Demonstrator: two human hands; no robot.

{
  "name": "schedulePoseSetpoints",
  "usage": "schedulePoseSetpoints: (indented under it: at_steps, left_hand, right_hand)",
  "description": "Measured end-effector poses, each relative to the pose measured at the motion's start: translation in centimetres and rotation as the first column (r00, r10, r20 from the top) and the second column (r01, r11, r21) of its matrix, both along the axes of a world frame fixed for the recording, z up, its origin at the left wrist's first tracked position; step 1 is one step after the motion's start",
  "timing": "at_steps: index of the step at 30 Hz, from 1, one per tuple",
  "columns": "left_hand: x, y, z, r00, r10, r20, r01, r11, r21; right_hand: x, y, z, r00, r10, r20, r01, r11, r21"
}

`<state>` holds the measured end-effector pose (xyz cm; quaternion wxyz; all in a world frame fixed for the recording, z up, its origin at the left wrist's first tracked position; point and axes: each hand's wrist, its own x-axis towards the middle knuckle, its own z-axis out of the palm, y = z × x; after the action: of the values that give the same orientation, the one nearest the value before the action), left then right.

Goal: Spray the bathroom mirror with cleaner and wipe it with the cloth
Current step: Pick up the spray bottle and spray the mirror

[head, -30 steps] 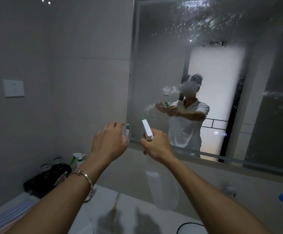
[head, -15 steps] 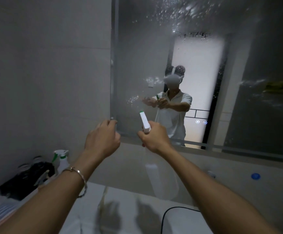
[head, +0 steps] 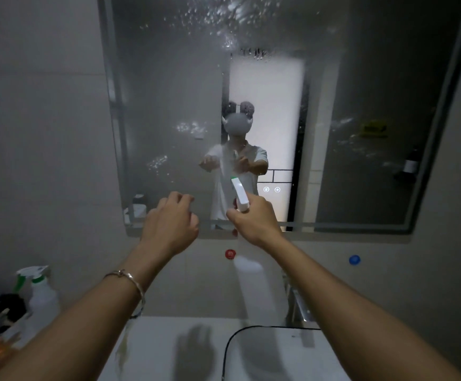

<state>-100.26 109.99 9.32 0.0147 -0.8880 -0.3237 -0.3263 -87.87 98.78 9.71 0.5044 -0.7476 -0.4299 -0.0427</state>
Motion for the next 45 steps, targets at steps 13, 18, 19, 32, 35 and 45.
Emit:
schedulePoseSetpoints:
  at_steps: [13, 18, 19, 32, 35, 45]
  left_hand:
    - [7.1, -4.7, 0.7, 0.989, -0.138, -0.047, 0.141, 0.986, 0.086]
    - [8.9, -6.1, 1.0, 0.983, -0.176, -0.057, 0.182, 0.977, 0.113]
    - [9.3, -6.2, 1.0, 0.982, -0.18, -0.056, 0.185, 0.976, 0.112]
    - [13.3, -9.9, 0.9, 0.972, -0.225, -0.069, 0.233, 0.963, 0.135]
    - [14.3, -11.6, 1.3, 0.97, -0.232, -0.076, 0.242, 0.959, 0.149]
    - [19.0, -17.6, 1.7, 0.944, -0.323, -0.063, 0.329, 0.93, 0.166]
  right_hand:
    - [5.4, -6.8, 0.3, 0.996, -0.079, 0.031, 0.078, 0.996, 0.034]
    - [7.0, -8.4, 0.6, 0.992, -0.12, -0.029, 0.122, 0.99, 0.068]
    - [7.4, -8.6, 0.6, 0.991, -0.129, -0.023, 0.13, 0.99, 0.054]
    - [10.9, -13.4, 0.6, 0.988, -0.116, -0.1, 0.127, 0.986, 0.108]
    - [12.2, -15.1, 0.6, 0.981, -0.179, -0.073, 0.185, 0.98, 0.08]
    - [16.6, -22.8, 0.9, 0.957, -0.285, -0.048, 0.288, 0.954, 0.089]
